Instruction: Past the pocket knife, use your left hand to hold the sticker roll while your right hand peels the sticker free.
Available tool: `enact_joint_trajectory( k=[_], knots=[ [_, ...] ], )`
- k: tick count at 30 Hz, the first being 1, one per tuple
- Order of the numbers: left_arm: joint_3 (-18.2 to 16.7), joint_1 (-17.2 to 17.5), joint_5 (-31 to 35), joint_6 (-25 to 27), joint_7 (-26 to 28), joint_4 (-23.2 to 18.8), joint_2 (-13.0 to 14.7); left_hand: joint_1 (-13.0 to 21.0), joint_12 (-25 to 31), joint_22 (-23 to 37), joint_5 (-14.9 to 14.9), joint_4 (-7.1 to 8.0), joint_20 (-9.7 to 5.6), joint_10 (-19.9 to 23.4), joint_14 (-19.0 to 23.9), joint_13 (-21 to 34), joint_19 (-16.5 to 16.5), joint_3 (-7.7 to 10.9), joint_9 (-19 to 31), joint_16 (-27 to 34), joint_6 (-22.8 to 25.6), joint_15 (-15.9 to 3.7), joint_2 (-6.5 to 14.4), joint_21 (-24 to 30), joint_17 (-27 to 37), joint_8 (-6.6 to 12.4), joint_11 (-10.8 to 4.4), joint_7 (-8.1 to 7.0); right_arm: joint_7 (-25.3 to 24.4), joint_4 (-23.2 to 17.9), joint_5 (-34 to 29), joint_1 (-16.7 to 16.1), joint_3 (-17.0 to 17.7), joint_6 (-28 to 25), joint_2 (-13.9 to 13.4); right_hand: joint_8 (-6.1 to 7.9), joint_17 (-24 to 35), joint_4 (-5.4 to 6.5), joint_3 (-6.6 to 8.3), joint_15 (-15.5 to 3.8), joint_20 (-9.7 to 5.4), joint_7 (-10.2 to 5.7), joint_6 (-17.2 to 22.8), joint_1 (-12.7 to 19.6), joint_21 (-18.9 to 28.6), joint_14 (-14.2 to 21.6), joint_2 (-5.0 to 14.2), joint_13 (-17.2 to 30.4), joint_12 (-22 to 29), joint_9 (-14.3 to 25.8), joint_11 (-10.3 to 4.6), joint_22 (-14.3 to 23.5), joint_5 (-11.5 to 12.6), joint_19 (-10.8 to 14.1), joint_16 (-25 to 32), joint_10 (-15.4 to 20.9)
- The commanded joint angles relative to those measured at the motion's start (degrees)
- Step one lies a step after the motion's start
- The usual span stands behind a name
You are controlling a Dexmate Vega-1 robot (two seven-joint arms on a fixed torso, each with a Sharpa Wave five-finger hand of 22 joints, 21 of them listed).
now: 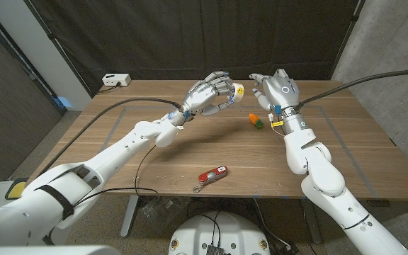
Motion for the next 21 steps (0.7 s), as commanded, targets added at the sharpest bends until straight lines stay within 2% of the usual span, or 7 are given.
enact_joint_trajectory(
  k=[1,2,5,8,14,21],
  knots=[
    [0.7,-0.7,0.0,2.1,0.1,1.2,-0.5,0.7,0.3,0.1,0.5,0.05,-0.17,0.1,0.7,0.1,-0.2,-0.32,1.3,0.0,4.2,-9.99,0.5,0.3,0.3,1.95,-0.27,-2.55,3.3,-2.3,-2.1,-1.5,1.0,-0.7,-1.1,0.71,0.4,-0.38,0.21,-9.17,-6.5,-0.91,0.7,0.9,0.0,-0.4,-0.95,0.2,-0.1,0.1,0.03,-0.2,0.2,-0.1,-0.2,0.0],
    [0.9,-0.9,-0.1,2.3,0.1,1.3,-0.6,0.7,0.3,0.1,0.5,0.04,-0.19,0.1,0.7,0.1,-0.1,-0.31,1.3,0.0,4.3,-10.0,0.5,0.3,0.3,1.97,-0.27,-2.59,3.3,-2.4,-1.9,-1.7,1.1,-0.4,-1.2,1.14,0.6,-0.17,-0.13,-9.15,-6.5,-1.21,1.9,0.4,-0.1,-0.2,-1.41,0.3,0.3,0.1,0.14,-0.2,0.0,-0.2,-0.1,1.1],
    [1.0,-0.9,0.3,2.7,0.1,1.3,-0.8,0.7,0.3,0.1,0.5,0.04,-0.19,0.1,0.7,0.1,-0.1,-0.33,1.3,0.0,4.3,-9.98,0.5,0.3,0.3,2.0,-0.28,-2.67,4.0,-2.7,-0.7,-1.7,1.4,0.8,-1.6,1.22,0.8,0.56,-1.73,-9.06,-6.58,-1.26,2.8,-1.6,-0.5,0.0,-3.18,0.6,0.7,-0.1,0.11,-0.3,-0.5,0.2,0.3,1.9],
    [-0.1,-0.3,1.9,2.8,0.1,1.0,-1.4,0.8,0.3,0.1,0.6,0.06,-0.27,0.1,0.9,0.1,-0.1,-0.36,1.4,0.0,4.1,-9.99,0.5,0.4,0.3,1.95,-0.28,-2.52,3.0,-2.5,0.6,-1.7,1.8,2.2,-1.8,1.51,1.0,1.27,-2.88,-9.04,-6.63,-1.18,4.3,-3.2,-0.9,0.4,-3.94,0.8,1.3,-0.2,0.18,-0.4,-0.6,0.4,0.7,3.2],
    [-1.3,-0.2,3.1,1.5,0.1,1.7,-2.6,0.9,0.3,0.1,0.6,0.07,-0.29,0.2,0.9,0.1,-0.1,-0.42,1.4,0.0,4.1,-10.0,0.5,0.5,0.4,1.96,-0.28,-2.6,2.5,-2.5,0.5,-1.6,1.6,3.3,-1.9,1.63,1.2,1.48,-3.38,-9.04,-6.69,-1.07,5.3,-3.8,-0.9,1.0,-4.14,1.0,1.7,-0.3,0.15,-0.3,-0.6,0.8,1.2,4.3],
    [-1.7,-0.1,3.9,0.6,0.1,1.4,-2.7,1.0,0.3,0.0,0.8,0.15,-0.24,0.2,0.9,0.2,-0.2,-0.53,1.5,-0.1,4.1,-9.95,0.5,0.7,0.4,1.9,-0.26,-2.55,1.1,-2.2,0.7,-1.6,1.8,4.0,-1.6,1.67,1.3,1.49,-3.63,-9.04,-6.83,-1.19,6.0,-3.9,-0.9,1.4,-4.1,1.2,2.0,-0.3,0.15,-0.2,-0.4,1.0,1.4,4.9]
  ],
)
